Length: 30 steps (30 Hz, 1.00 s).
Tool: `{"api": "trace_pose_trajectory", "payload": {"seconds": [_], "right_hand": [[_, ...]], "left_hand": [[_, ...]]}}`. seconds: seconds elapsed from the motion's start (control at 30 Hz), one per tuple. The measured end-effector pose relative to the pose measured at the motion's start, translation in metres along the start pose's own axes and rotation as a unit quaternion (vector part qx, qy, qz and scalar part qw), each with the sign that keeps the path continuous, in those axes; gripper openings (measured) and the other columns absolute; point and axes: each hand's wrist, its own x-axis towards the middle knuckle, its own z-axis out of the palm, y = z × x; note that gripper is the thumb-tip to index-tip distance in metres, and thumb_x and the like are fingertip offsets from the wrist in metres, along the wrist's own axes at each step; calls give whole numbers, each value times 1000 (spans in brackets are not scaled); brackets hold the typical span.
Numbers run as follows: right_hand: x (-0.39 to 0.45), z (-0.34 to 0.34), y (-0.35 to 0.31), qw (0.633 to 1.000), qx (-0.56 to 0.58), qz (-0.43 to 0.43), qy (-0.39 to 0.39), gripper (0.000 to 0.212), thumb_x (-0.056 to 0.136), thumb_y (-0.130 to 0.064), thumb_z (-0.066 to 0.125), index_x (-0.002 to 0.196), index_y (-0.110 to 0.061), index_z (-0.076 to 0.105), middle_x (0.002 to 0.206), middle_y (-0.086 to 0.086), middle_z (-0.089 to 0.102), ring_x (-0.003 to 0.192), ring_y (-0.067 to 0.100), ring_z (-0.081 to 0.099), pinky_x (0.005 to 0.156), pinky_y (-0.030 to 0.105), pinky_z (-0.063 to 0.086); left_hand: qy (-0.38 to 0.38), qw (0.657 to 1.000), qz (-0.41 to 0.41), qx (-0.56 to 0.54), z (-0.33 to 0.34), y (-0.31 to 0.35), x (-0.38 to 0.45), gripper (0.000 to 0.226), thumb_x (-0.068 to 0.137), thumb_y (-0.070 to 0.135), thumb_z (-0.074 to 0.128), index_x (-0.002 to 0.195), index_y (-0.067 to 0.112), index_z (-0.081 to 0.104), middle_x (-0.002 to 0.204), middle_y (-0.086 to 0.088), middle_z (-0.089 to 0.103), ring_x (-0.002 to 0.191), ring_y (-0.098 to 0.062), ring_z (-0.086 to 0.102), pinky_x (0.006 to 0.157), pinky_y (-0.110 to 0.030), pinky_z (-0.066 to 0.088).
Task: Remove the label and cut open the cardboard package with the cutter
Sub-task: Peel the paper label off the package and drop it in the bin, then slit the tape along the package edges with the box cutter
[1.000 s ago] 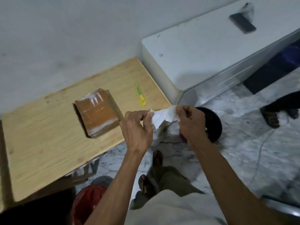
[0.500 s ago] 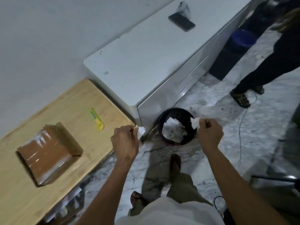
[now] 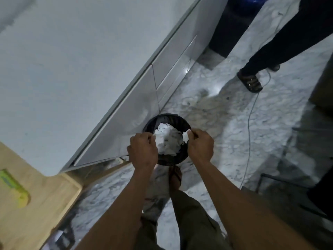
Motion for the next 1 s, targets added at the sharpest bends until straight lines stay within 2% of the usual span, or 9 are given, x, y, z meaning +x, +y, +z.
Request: {"api": "trace_pose_trajectory", "payload": {"seconds": [0.13, 0.23, 0.3, 0.4, 0.5, 0.6, 0.7, 0.83, 1.0], "right_hand": [[27, 23, 9, 997, -11, 8, -82, 40, 96, -34, 58, 126, -9, 61, 116, 13, 67, 107, 31, 63, 77, 31, 43], [36, 30, 10, 993, -6, 6, -115, 49, 93, -35, 62, 134, -7, 56, 123, 12, 65, 114, 31, 60, 86, 34, 47], [38, 30, 10, 991, -5, 13, -133, 53, 92, -35, 64, 135, -6, 54, 126, 13, 64, 118, 31, 59, 93, 37, 48], [34, 22, 5, 987, 1, 23, -159, 57, 92, -36, 63, 138, -3, 52, 132, 15, 61, 122, 29, 58, 95, 28, 43], [23, 9, -4, 985, 8, 20, -171, 55, 94, -36, 62, 136, -2, 53, 126, 13, 65, 116, 27, 61, 84, 19, 37], [9, -5, -12, 982, -25, -2, -187, 49, 95, -39, 59, 131, -6, 56, 125, 13, 65, 115, 30, 60, 91, 31, 43], [-15, -13, -19, 980, -18, -1, -198, 47, 94, -38, 58, 130, -7, 59, 125, 13, 65, 116, 31, 59, 98, 38, 45], [-63, -6, -32, 974, 39, -10, -224, 37, 93, -29, 62, 120, -4, 65, 110, 11, 69, 104, 27, 64, 94, 36, 49], [-147, 21, -64, 960, 75, -91, -254, 23, 90, -25, 67, 108, -10, 71, 99, 4, 69, 97, 21, 64, 86, 24, 46]], "left_hand": [[-39, 999, -20, 16, 31, -1, 27, 27, 97, 38, 58, 97, 12, 66, 96, -12, 65, 99, -38, 59, 81, -53, 50], [-60, 997, -32, 28, 36, 1, 34, 42, 96, 48, 56, 118, 13, 66, 111, -12, 66, 110, -37, 58, 86, -52, 50], [-57, 998, -38, 11, 31, 1, 33, 46, 94, 50, 57, 123, 15, 65, 116, -11, 67, 113, -36, 58, 89, -52, 50], [-55, 998, -36, -14, 20, -1, 23, 54, 88, 60, 50, 113, 16, 67, 105, -8, 69, 101, -33, 63, 82, -52, 53], [-52, 997, -51, -37, 3, -3, 5, 58, 85, 62, 47, 108, 13, 68, 98, -9, 69, 93, -32, 63, 80, -49, 54], [-60, 994, -60, -67, -27, 3, -22, 40, 91, 44, 62, 116, 13, 68, 106, -11, 68, 99, -31, 63, 84, -37, 50], [-49, 989, -82, -108, -52, -1, -54, 41, 92, 34, 67, 127, 11, 65, 120, -12, 66, 106, -26, 64, 83, -22, 39], [-24, 984, -96, -145, -80, -31, -95, 43, 91, 36, 69, 127, 12, 66, 117, -8, 70, 96, -17, 67, 77, -21, 42], [44, 978, -116, -170, -126, -94, -153, 31, 92, 33, 68, 118, 15, 69, 109, -2, 72, 98, -17, 68, 74, -22, 43]]}}
